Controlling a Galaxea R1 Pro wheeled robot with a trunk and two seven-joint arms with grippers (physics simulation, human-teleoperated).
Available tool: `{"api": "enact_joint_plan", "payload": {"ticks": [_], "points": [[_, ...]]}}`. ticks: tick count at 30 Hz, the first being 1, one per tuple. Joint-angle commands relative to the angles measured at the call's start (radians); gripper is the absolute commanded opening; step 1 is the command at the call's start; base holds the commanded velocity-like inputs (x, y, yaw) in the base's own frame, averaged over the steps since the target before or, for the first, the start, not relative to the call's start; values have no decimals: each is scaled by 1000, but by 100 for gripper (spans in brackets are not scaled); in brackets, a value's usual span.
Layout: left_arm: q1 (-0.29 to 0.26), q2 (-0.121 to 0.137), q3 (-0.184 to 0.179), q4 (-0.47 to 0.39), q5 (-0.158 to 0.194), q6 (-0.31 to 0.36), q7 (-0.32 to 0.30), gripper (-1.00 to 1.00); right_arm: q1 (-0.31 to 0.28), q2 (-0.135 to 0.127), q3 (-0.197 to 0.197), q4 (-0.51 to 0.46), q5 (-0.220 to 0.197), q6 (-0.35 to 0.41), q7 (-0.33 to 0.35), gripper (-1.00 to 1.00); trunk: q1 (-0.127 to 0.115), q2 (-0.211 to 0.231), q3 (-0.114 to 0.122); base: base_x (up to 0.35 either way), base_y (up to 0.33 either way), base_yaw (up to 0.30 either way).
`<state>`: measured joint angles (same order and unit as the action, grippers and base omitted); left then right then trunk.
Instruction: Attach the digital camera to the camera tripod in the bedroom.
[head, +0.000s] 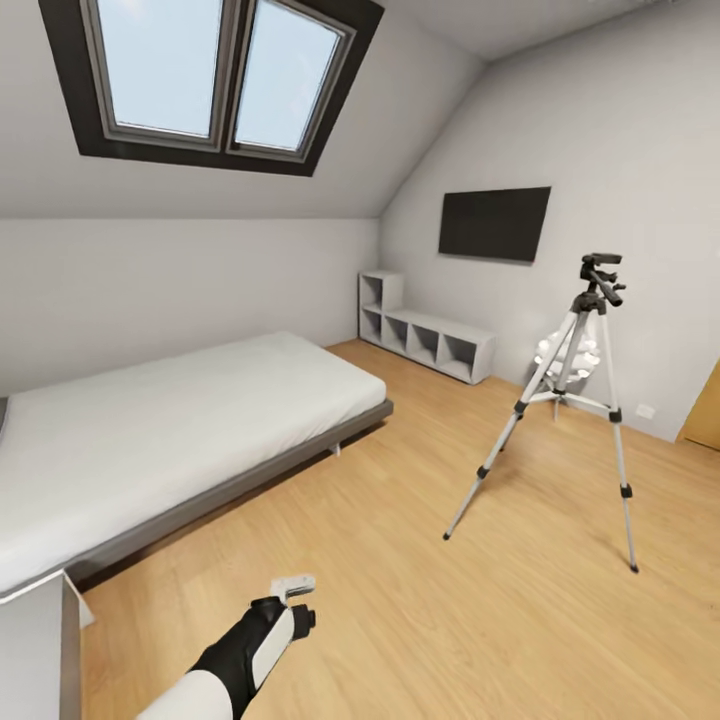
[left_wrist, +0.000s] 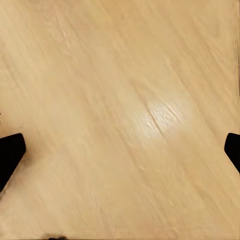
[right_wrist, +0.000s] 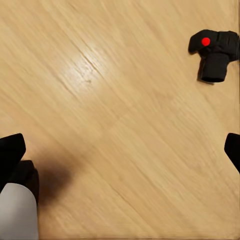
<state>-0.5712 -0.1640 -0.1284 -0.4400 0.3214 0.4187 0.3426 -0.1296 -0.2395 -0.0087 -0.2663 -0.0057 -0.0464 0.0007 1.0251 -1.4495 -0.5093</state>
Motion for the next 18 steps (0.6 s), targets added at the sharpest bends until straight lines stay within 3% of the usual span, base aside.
{"api": "enact_joint_plan", "payload": {"ticks": [1,4,5,8,9,13,18], "points": [[0,3,-30,-2,10,-15,9,100,-1,0,-1,1,-1,-4,0,100,0,-1,-2,0,0,-261],[0,15,-130,-2,9,-120,8,100,-1,0,-1,1,-1,-7,0,100,0,-1,-3,0,0,-261],[1,32,-238,-2,7,-239,7,100,-1,0,-1,1,-1,-24,-1,100,0,-1,-4,0,0,-261],[2,48,-317,-1,5,-316,7,100,-1,0,-1,1,0,-36,-1,100,0,-1,-5,0,0,-261],[2,48,-317,-1,5,-316,7,100,-1,0,-1,1,0,-36,-1,100,0,-1,-5,0,0,-261],[2,68,-404,-1,5,-376,7,100,-1,0,-3,1,-1,-43,0,100,0,-1,-7,0,0,-261],[2,80,-456,6,6,-410,-5,100,-1,0,-3,1,-1,-47,0,100,0,-1,-10,0,0,-261]]}}
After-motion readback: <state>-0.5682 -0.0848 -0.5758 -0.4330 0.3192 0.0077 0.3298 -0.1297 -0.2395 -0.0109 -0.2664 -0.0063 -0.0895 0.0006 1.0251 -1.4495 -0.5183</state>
